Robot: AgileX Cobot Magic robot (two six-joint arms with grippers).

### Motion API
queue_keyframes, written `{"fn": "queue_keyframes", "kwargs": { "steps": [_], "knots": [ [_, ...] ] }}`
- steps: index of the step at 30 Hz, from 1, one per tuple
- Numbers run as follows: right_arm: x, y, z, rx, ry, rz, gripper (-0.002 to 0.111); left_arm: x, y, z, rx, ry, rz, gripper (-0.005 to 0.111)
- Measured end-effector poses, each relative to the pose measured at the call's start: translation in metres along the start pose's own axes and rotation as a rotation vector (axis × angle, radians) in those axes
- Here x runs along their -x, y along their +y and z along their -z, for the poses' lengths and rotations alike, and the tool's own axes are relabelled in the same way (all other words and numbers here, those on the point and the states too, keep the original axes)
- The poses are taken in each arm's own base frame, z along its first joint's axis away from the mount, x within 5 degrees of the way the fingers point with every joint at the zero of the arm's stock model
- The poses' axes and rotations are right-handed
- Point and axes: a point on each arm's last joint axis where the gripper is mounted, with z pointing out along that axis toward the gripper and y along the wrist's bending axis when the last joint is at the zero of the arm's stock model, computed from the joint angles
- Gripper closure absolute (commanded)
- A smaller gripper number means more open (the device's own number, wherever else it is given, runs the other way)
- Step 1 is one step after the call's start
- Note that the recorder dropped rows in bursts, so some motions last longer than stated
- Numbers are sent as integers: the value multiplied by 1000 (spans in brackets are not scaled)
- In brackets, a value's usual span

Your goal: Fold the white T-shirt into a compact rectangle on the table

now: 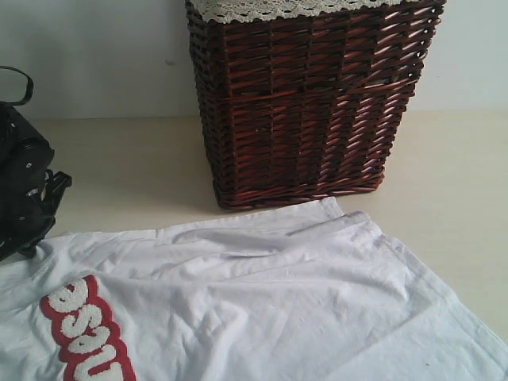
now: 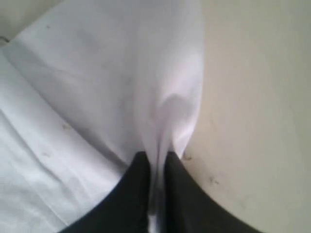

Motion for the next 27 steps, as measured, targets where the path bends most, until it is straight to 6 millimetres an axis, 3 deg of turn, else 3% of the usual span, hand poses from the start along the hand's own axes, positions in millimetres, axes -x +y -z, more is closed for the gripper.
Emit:
{"fn": "queue_keyframes", "kwargs": {
  "steps": [6, 14, 18, 20, 22, 24, 27],
  "knots": [
    [0, 0, 0, 0, 0, 0, 108, 7, 7, 15, 49, -21, 80, 107],
    [0, 0, 0, 0, 0, 0, 108, -11, 42, 31, 470, 139, 280, 104],
    [0, 0, 0, 0, 0, 0, 108, -18, 44, 33, 507, 215, 299, 81],
    [0, 0, 0, 0, 0, 0, 108, -18, 44, 33, 507, 220, 297, 59],
    [0, 0, 0, 0, 0, 0, 108, -18, 44, 33, 509, 221, 295, 44],
    [0, 0, 0, 0, 0, 0, 108, -19, 46, 32, 520, 220, 290, 40],
    [0, 0, 0, 0, 0, 0, 108, -20, 52, 30, 539, 212, 280, 49]
  ]
}}
